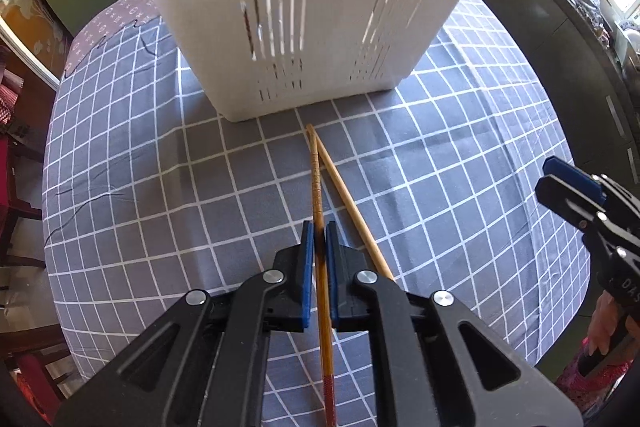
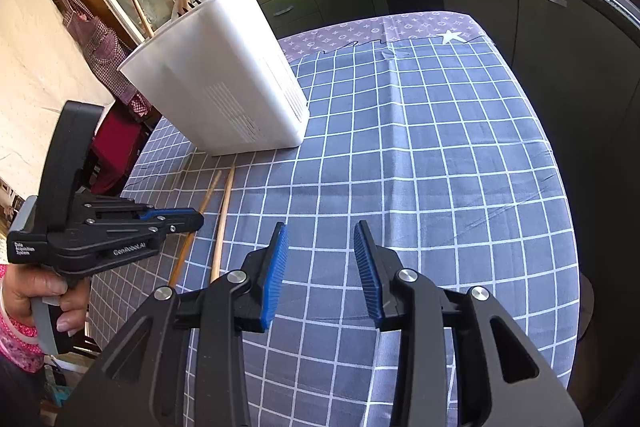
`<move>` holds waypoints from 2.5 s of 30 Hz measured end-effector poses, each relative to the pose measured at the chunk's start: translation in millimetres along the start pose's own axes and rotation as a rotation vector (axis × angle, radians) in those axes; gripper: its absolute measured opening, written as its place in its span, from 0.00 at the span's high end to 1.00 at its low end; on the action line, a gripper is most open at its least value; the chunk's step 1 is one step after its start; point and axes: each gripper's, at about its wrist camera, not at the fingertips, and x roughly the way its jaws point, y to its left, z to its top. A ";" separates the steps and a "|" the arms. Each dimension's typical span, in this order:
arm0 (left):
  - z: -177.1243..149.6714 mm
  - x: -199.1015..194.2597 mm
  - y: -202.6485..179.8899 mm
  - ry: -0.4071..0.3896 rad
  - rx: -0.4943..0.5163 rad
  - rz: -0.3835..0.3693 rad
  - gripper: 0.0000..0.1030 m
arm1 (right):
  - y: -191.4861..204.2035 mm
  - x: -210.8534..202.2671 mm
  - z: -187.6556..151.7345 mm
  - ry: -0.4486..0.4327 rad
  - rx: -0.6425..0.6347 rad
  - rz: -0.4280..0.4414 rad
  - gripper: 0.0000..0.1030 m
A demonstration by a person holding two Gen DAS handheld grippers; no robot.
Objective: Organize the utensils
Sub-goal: 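Grasp another wooden chopstick on the cloth with the left gripper and lift it, then grasp the last loose wooden chopstick with the right gripper and lift it, then carry the left gripper's chopstick over the white holder while the right gripper carries its chopstick there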
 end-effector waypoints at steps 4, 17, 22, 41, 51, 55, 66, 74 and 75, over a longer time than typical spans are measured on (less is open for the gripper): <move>-1.1 -34.5 10.6 -0.084 -0.012 -0.009 0.94 | 1.3 -1.2 1.4 -0.001 -0.004 -0.004 0.67; -20.7 -117.9 36.3 -0.336 -0.029 -0.047 0.94 | 54.6 45.9 8.1 0.115 -0.126 0.021 0.61; -25.4 -128.6 39.3 -0.379 -0.026 -0.062 0.94 | 85.6 73.9 14.5 0.172 -0.190 0.009 0.61; -38.7 -140.0 35.3 -0.432 0.027 -0.047 0.94 | 134.2 127.0 24.4 0.215 -0.280 -0.138 0.84; -39.4 -140.0 35.4 -0.433 0.029 -0.044 0.94 | 123.3 112.1 18.6 0.184 -0.257 -0.092 0.94; -39.1 -140.1 35.2 -0.433 0.028 -0.044 0.94 | 117.9 75.8 17.4 0.117 -0.249 -0.054 0.94; -40.9 -141.2 36.0 -0.437 0.037 -0.040 0.94 | 117.1 -40.7 43.0 -0.175 -0.229 -0.009 0.94; -42.8 -142.4 33.5 -0.445 0.053 -0.025 0.94 | 111.2 -77.3 51.6 -0.271 -0.230 -0.006 0.94; -42.7 -142.3 33.7 -0.445 0.054 -0.024 0.94 | 113.2 -78.1 50.8 -0.273 -0.235 -0.008 0.94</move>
